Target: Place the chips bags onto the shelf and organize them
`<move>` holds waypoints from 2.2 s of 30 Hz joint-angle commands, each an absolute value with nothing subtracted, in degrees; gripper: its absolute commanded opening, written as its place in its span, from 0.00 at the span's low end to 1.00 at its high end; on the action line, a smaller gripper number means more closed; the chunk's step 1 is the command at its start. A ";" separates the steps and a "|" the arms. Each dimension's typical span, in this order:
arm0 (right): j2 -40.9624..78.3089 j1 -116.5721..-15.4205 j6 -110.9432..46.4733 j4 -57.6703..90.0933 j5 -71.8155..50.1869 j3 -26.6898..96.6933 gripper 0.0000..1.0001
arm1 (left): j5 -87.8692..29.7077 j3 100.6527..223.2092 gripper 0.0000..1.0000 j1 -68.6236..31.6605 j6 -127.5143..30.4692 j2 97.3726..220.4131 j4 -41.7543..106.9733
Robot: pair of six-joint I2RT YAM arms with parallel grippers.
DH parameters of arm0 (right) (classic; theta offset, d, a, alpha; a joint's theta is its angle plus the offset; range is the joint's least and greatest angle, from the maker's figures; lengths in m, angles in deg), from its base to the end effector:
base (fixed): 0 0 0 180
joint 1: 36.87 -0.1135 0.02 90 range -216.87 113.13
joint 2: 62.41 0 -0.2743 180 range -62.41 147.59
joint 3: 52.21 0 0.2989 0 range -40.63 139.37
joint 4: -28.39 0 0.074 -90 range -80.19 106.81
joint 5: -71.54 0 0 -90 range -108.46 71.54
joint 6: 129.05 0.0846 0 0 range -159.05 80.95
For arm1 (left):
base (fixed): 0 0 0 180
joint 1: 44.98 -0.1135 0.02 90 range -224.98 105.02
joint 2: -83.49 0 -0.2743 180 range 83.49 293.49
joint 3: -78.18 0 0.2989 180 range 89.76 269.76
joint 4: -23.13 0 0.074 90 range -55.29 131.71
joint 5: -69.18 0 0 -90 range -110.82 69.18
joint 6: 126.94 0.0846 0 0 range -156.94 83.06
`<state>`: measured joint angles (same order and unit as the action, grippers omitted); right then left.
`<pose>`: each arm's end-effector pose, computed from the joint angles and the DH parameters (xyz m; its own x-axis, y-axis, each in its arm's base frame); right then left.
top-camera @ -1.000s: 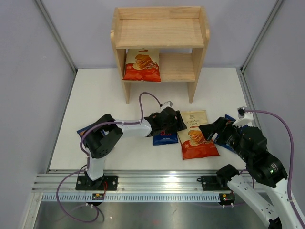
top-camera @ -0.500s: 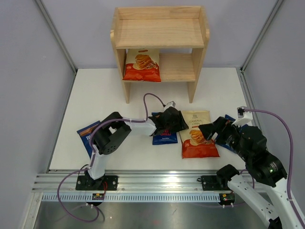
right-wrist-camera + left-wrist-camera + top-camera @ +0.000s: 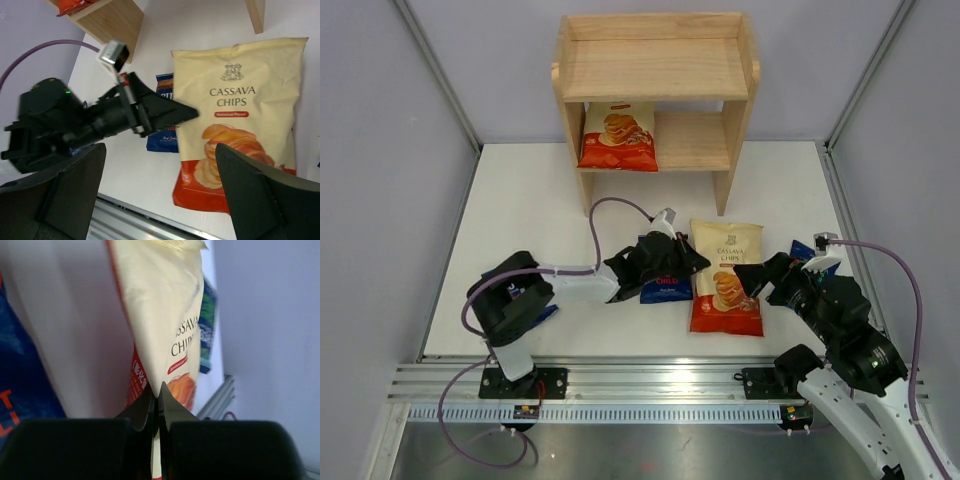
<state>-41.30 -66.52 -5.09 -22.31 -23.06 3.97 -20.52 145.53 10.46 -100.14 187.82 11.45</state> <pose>0.1435 0.0739 0.3414 -0.4322 0.3947 -0.8108 -0.2225 0.8246 0.5200 0.2670 -0.3869 0.1317 -0.8420 -0.3511 -0.4096 0.1537 0.5717 -0.8060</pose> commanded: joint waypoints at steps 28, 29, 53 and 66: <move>-21.65 -66.58 15.33 75.92 13.00 -28.42 1.00 | -7.62 134.32 0.00 10.65 -97.32 132.71 -5.52; -16.23 -66.58 16.40 80.13 14.05 -28.15 0.99 | -9.46 134.67 0.00 10.65 -98.11 132.97 -6.76; -10.89 -68.95 20.71 102.77 4.85 -17.86 0.68 | -4.49 123.61 0.00 11.01 -111.39 130.26 -14.36; -17.14 -68.95 22.04 84.58 -3.16 -16.99 0.50 | -4.21 123.95 0.00 11.01 -109.63 130.42 -3.43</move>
